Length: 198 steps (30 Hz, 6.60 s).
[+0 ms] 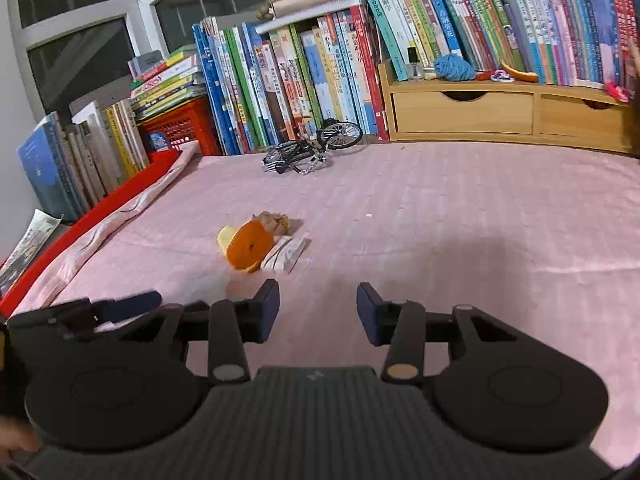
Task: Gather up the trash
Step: 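Grasp white tissue with left tool while right tool grasps white paper strip, then carry tissue and paper strip down over the black trash bag, then open both tools to drop tissue and paper strip into the bag, then raise both tools back over the bed toward the orange peel, then grasp orange peel with left tool while right tool grasps brown crumpled paper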
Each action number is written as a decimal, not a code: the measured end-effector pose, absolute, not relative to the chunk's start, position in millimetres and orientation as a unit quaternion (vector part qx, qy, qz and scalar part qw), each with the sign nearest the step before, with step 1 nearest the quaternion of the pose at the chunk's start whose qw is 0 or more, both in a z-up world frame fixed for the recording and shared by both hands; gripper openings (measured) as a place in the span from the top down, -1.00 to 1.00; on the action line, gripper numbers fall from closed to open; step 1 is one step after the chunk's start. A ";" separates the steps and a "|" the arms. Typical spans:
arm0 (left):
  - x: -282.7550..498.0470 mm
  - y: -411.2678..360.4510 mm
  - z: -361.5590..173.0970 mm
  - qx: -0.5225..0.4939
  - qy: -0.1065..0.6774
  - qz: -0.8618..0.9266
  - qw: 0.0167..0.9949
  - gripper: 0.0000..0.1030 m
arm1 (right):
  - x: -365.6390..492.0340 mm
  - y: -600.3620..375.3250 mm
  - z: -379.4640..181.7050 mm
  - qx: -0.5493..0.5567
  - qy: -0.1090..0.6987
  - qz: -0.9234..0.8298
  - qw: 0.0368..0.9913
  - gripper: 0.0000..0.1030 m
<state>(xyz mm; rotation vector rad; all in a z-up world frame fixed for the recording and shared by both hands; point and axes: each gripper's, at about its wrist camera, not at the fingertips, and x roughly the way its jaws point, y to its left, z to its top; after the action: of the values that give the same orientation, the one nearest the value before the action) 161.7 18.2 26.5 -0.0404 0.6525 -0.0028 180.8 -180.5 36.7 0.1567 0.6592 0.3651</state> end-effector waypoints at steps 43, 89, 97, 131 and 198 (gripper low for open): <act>92.3 51.8 42.3 -0.054 0.283 -0.004 0.958 0.59 | 266.2 -102.1 11.0 0.049 0.389 0.159 0.906 0.60; -134.6 24.5 7.3 -0.011 0.410 -0.133 0.902 0.59 | -79.3 -200.5 -15.9 0.083 0.369 0.293 0.878 0.70; -140.2 27.1 -30.9 -0.008 0.473 -0.141 0.870 0.58 | -94.2 -198.4 -51.9 0.073 0.418 0.277 0.862 0.69; -135.0 13.4 -25.3 0.043 0.459 -0.130 0.878 -0.12 | -95.1 -197.3 -49.8 0.062 0.420 0.285 0.860 -0.21; 118.4 64.8 45.4 -0.142 0.259 0.042 0.955 0.68 | 264.7 -156.4 25.7 0.176 0.346 0.198 0.900 -0.62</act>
<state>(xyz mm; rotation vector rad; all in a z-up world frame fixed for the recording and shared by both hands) 118.4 64.8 45.4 -0.2880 0.5258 0.0853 264.7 -156.4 25.7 0.3648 0.7151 0.4088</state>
